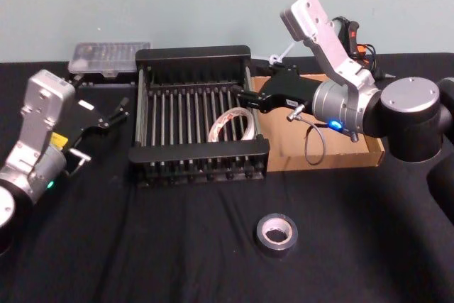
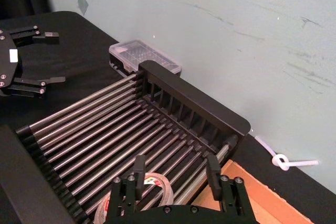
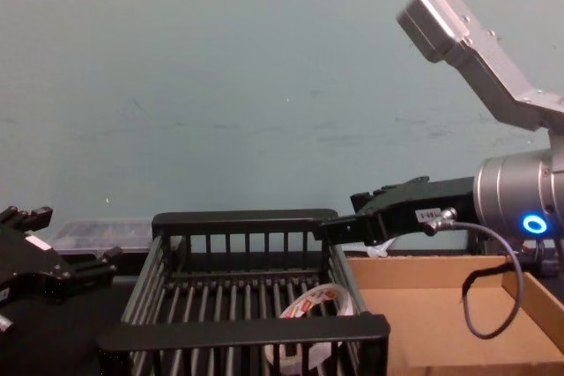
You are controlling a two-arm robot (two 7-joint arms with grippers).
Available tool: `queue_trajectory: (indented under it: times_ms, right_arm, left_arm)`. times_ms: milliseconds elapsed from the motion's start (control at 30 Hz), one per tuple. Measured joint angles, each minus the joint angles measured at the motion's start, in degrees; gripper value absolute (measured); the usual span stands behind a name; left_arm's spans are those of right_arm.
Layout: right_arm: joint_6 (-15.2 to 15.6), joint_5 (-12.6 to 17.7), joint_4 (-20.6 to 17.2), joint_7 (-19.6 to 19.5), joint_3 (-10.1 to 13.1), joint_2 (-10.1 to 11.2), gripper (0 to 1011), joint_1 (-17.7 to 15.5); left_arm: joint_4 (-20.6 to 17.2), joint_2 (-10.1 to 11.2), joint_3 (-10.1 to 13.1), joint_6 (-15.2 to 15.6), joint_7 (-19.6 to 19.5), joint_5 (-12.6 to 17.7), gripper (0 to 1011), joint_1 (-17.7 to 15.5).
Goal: Pick up the white tape and place it into the black box , Pick up the silver tape and place it into the brown box.
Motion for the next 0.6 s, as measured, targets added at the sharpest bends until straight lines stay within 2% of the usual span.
queue_trajectory:
  times_ms: [33, 100, 367, 600]
  right_arm:
    - [0.0, 0.0, 0.0, 0.0, 0.0, 0.0, 720, 0.0]
    - [0.0, 0.01, 0.0, 0.0, 0.0, 0.0, 814, 0.0]
    - [0.0, 0.02, 0.0, 0.0, 0.0, 0.0, 1003, 0.0]
    - [0.03, -0.05, -0.62, -0.77, 0.75, -0.12, 1003, -0.59]
  left_arm:
    - [0.0, 0.0, 0.0, 0.0, 0.0, 0.0, 1001, 0.0]
    - [0.0, 0.0, 0.0, 0.0, 0.0, 0.0, 1001, 0.0]
    - [0.0, 0.0, 0.0, 0.0, 0.0, 0.0, 1001, 0.0]
    - [0.0, 0.0, 0.0, 0.0, 0.0, 0.0, 1001, 0.0]
